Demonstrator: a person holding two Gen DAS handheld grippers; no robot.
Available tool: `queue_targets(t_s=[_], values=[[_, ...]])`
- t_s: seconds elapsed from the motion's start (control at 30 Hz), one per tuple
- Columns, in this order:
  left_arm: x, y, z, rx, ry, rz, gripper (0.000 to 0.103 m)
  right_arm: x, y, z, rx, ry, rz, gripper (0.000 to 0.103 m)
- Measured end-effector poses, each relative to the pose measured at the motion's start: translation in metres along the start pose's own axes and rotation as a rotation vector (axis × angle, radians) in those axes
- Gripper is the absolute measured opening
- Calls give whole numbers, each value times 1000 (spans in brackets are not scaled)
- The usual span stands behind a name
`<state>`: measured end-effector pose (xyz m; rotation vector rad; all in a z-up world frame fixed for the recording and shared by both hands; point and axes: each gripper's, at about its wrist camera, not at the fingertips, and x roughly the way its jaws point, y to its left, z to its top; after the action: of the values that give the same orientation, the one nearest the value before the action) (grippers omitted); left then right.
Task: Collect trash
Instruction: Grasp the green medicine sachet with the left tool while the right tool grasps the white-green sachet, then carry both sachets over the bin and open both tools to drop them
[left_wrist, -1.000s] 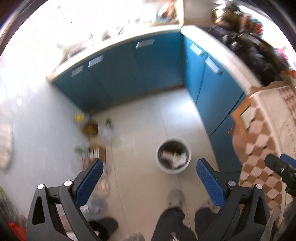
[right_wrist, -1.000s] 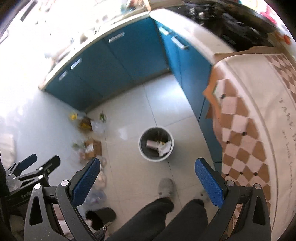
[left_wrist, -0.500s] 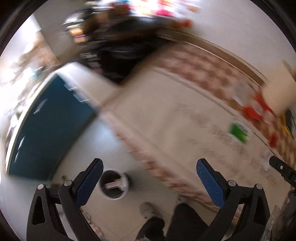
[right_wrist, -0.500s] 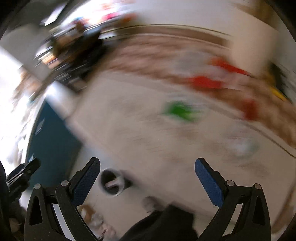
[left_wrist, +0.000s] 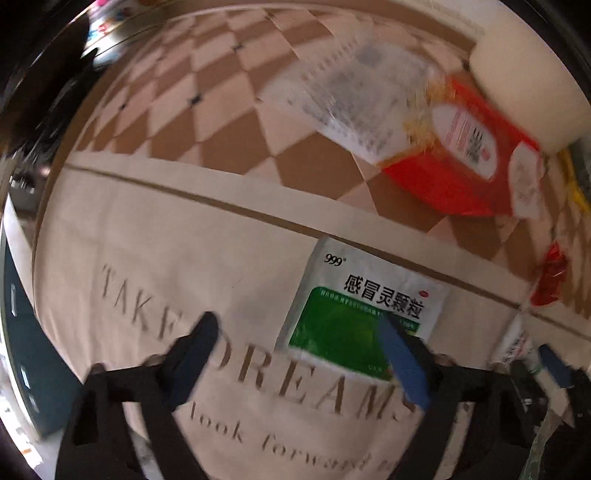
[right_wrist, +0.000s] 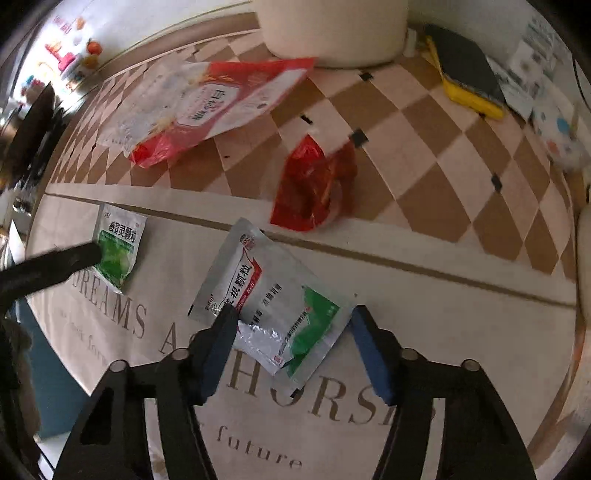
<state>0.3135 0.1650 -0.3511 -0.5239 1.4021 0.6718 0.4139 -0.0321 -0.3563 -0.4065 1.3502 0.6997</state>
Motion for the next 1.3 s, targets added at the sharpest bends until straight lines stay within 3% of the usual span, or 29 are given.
queue_targets(t_s=[0.03, 0.07, 0.1, 0.23, 0.3, 0.4, 0.7, 0.73, 0.93, 1.07, 1.3], values=[[1, -1, 1, 1, -11, -9, 74, 1, 2, 0, -20, -16, -11, 55], [1, -3, 1, 6, -13, -22, 64, 2, 3, 0, -39, -26, -22, 53], [0, -6, 0, 10, -19, -62, 44, 2, 3, 0, -50, -32, -26, 49], [-1, -20, -5, 58, -38, -27, 0, 2, 1, 0, -63, -44, -29, 29], [0, -23, -10, 60, -37, -43, 0, 0, 2, -1, -53, -40, -17, 17], [-6, -23, -20, 52, -58, -51, 0, -9, 4, 4, -27, -30, 12, 10], [-69, -8, -48, -9, -199, -68, 0, -42, 8, 2, -5, -72, 80, 8], [-81, 7, -39, -14, -217, -64, 0, -47, 11, 2, -8, -78, 88, 8], [-130, 64, -57, -63, -321, -1, 0, -74, 36, -2, -44, -118, 137, 7], [-144, 111, -88, -130, -347, 26, 0, -82, 74, -3, -109, -135, 158, 7], [-140, 204, -169, -340, -330, 83, 0, -81, 170, -32, -281, -105, 221, 7]])
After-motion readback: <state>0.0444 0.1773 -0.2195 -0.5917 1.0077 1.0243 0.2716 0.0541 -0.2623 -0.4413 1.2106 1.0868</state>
